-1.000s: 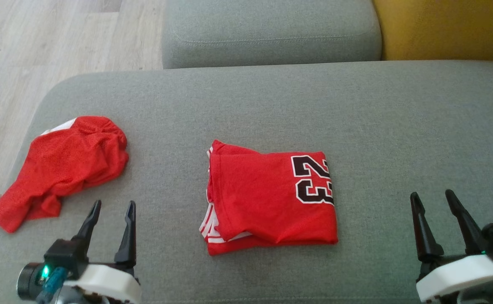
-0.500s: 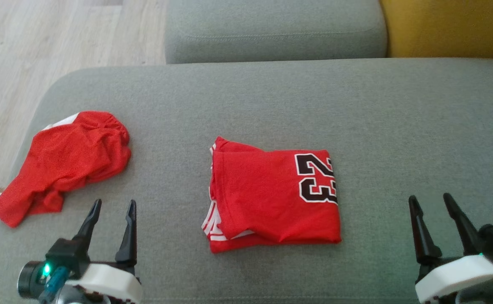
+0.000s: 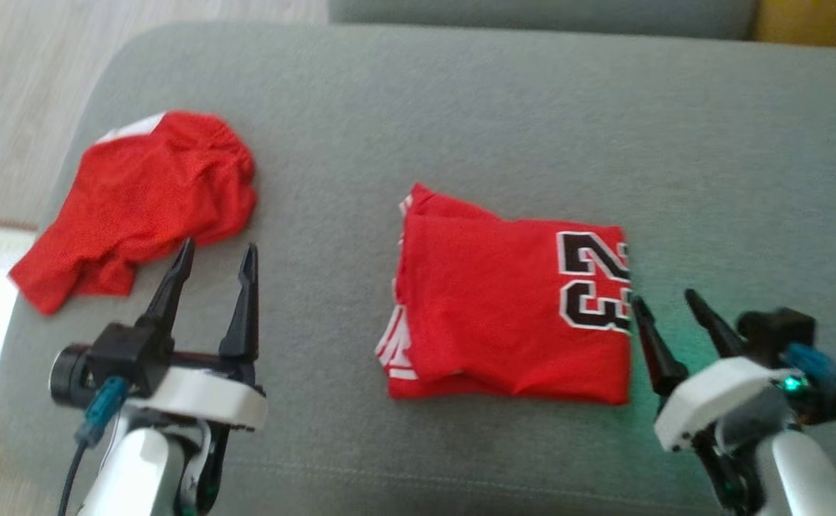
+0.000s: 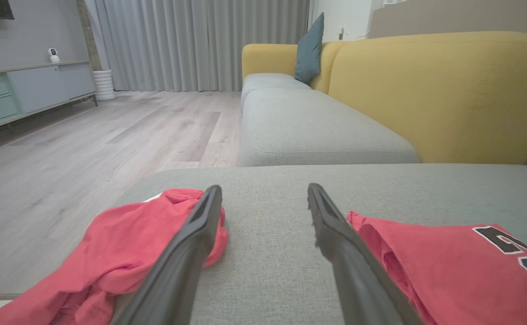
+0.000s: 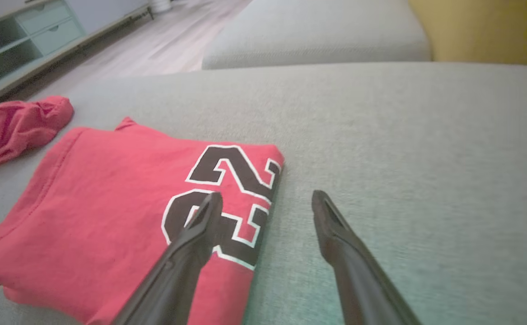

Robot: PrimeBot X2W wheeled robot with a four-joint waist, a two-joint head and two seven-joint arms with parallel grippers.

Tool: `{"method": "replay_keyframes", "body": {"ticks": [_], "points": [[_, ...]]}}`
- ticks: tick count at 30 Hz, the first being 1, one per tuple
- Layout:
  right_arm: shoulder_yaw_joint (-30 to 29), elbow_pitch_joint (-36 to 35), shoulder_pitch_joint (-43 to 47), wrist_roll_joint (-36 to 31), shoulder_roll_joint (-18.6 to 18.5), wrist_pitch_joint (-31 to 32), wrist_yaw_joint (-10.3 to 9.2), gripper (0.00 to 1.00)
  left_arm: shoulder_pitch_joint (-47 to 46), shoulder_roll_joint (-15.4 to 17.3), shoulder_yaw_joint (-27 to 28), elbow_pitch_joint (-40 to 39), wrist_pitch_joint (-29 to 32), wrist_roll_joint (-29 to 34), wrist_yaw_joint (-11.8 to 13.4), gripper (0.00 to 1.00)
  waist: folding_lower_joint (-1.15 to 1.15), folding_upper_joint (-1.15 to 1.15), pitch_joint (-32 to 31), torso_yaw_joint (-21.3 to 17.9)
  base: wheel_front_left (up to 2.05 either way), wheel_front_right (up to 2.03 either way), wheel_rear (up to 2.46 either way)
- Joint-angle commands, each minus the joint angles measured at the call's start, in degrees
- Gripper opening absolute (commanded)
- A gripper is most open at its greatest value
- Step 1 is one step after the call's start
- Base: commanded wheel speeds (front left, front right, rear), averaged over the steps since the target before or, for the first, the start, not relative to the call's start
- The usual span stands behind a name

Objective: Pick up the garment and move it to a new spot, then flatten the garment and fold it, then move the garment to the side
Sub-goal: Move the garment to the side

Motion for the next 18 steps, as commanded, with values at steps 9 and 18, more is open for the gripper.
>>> {"method": "replay_keyframes", "body": {"ticks": [9, 18], "points": [[3.1, 13.5, -8.7, 2.0, 0.2, 3.2, 0.22, 1.0, -4.5, -2.5, 4.6, -1.7, -0.7, 3.2, -3.0, 1.0, -0.01, 0.0, 3.9, 4.0, 0.0, 0.0, 0.0], [6.3, 14.9, -10.3, 4.1, -0.6, 5.4, 0.22, 0.0, -4.4, -4.3, 6.6, -1.0, -0.7, 5.5, -5.0, 1.0, -0.01, 0.0, 3.9, 2.5, 0.0, 0.0, 0.0]]}}
